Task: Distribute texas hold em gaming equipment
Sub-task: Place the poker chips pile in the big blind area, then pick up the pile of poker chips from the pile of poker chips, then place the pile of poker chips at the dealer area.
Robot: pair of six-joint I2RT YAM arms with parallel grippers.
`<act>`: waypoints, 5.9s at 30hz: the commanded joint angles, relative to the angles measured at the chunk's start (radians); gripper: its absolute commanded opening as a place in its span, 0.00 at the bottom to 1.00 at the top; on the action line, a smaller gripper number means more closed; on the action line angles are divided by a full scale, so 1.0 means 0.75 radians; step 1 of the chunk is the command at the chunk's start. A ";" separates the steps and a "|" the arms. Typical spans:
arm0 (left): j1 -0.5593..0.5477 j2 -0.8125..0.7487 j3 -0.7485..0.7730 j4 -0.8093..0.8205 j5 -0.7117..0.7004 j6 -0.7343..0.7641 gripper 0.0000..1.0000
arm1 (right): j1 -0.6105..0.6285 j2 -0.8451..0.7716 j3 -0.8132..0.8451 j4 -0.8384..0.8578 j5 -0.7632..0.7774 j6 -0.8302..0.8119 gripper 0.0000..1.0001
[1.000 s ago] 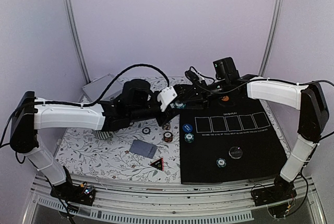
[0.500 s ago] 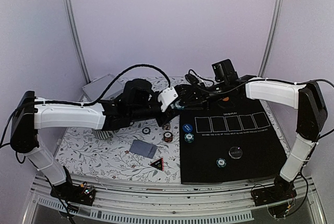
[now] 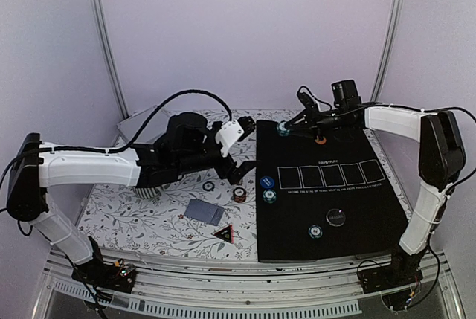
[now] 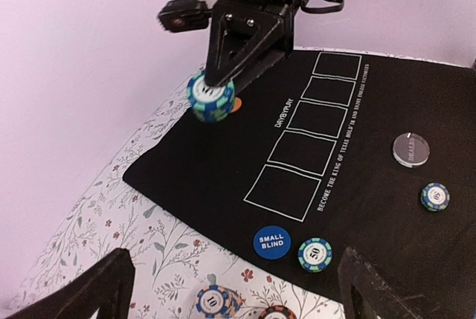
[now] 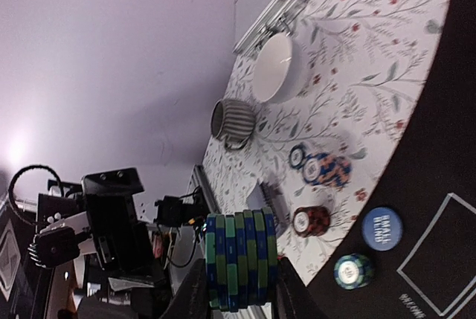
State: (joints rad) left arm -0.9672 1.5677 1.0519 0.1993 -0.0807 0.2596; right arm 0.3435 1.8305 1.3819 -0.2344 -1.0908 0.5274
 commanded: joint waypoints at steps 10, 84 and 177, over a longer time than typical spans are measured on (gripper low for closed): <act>0.057 -0.228 -0.171 -0.113 -0.120 -0.152 0.98 | -0.295 0.518 0.272 0.117 0.205 0.066 0.02; 0.116 -0.286 -0.139 -0.257 -0.160 -0.202 0.98 | -0.341 0.165 0.155 -0.059 0.957 -0.177 0.59; -0.420 0.928 1.102 -1.086 0.185 -0.436 0.00 | -0.068 -0.550 -0.299 -0.252 1.211 -0.542 0.99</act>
State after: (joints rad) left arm -1.2724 2.1799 1.8141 -0.5793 0.0463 -0.0608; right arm 0.2951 1.4590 1.1877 -0.4126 -0.1886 0.1158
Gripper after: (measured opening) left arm 0.381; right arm 0.988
